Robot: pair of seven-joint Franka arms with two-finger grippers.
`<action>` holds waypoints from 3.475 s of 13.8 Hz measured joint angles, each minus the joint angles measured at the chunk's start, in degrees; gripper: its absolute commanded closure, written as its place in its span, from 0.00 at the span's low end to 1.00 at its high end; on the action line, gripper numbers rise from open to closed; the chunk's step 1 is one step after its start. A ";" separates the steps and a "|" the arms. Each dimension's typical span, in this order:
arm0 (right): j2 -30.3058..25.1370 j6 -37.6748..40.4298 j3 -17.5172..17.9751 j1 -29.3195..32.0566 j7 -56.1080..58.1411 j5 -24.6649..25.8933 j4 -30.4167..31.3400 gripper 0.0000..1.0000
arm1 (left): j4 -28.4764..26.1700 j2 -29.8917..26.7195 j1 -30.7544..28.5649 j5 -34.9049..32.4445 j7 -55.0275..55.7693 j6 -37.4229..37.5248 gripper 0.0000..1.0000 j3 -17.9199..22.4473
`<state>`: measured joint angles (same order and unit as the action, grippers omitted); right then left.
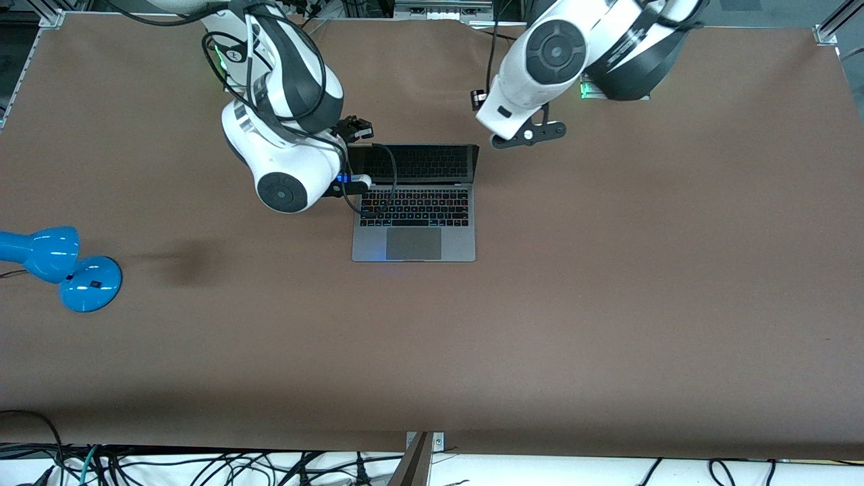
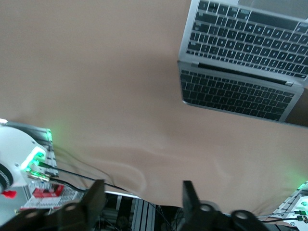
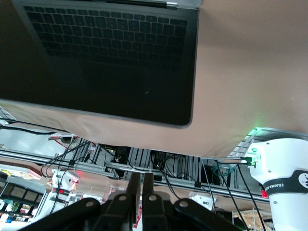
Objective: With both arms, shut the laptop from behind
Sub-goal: 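Lower both grippers behind the laptop screen onto its back, then push the screen down toward the keyboard with both grippers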
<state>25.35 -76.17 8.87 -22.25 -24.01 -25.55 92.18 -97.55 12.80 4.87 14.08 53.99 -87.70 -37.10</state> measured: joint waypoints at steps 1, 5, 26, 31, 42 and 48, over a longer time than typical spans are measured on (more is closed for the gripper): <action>0.60 0.00 0.00 0.00 0.00 -0.03 0.00 0.95 | -0.02 1.10 0.52 0.29 0.60 -0.32 1.00 0.00; 2.69 -1.10 0.00 0.00 0.00 -0.06 0.00 0.95 | -0.02 4.83 0.69 2.75 2.05 -3.09 1.00 0.12; 4.35 -8.20 -0.16 0.20 1.49 2.71 -0.68 0.95 | 3.37 16.36 0.65 1.52 3.01 -15.18 1.00 0.77; 4.52 -9.14 -0.21 0.27 1.53 2.80 -0.86 0.95 | 4.33 17.19 0.67 0.65 2.99 -15.13 1.00 0.86; 5.15 -12.95 -0.72 0.40 1.91 2.99 -1.70 0.95 | 8.13 20.74 0.67 -3.88 2.99 -16.49 1.00 0.71; 7.60 -16.03 -0.60 0.04 2.71 3.17 -1.70 0.95 | 7.73 23.64 0.69 -7.12 2.99 -18.24 1.00 0.97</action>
<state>32.95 -92.19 8.26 -22.20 -21.30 -22.38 90.49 -89.82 36.45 5.56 6.95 56.99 -105.94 -36.13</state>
